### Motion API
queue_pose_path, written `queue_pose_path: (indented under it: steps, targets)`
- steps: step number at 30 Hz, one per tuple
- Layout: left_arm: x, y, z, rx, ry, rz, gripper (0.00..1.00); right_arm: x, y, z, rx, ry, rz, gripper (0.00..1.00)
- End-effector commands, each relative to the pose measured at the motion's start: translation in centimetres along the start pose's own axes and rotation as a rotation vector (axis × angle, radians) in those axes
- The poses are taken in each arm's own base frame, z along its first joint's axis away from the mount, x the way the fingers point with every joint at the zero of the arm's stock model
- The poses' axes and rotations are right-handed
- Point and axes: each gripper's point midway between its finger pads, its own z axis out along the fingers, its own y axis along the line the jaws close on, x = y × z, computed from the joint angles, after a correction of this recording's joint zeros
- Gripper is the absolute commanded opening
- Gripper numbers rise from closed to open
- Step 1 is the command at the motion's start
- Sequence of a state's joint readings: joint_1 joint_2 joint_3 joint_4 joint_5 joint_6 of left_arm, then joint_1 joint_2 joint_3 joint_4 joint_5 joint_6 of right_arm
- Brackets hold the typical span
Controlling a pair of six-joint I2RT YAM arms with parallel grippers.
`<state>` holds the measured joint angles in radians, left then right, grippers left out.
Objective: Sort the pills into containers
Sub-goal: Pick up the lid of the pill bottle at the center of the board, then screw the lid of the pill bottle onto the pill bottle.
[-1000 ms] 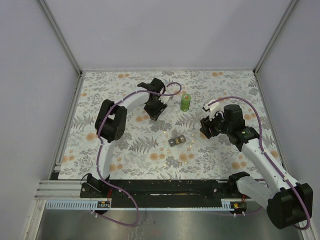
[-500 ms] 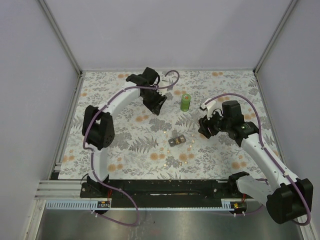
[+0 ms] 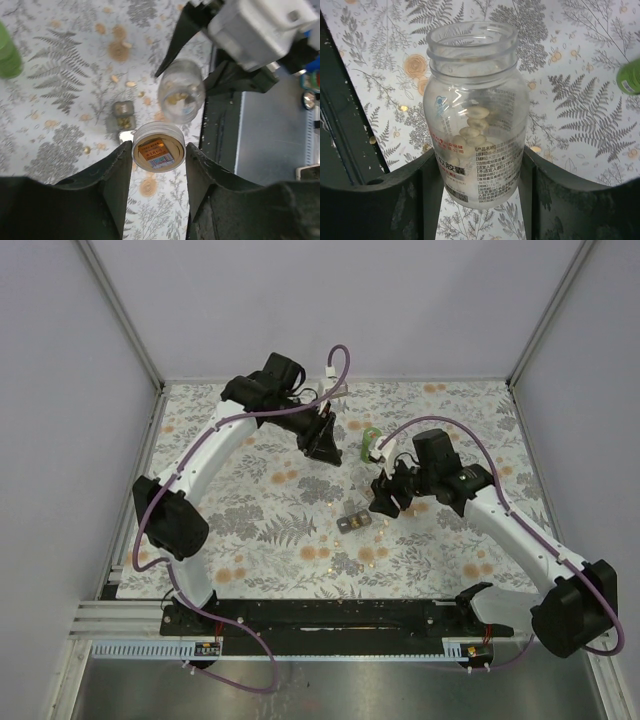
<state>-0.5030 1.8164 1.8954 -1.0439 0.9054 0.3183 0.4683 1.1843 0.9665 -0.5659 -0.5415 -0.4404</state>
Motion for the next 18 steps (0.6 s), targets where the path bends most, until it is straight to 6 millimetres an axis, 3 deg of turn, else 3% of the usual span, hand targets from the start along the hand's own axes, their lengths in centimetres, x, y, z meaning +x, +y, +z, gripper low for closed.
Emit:
queue_pose_path:
  steps: [1, 18]
  targets:
    - [-2.0, -4.2, 0.0, 0.198, -0.084, 0.073, 0.0, -3.8, 1.4, 0.2, -0.089, -0.079, -0.053, 0.0]
    - [-0.8, -4.3, 1.5, 0.209, -0.053, 0.131, 0.0, -4.0, 3.5, 0.3, -0.206, -0.054, -0.049, 0.0]
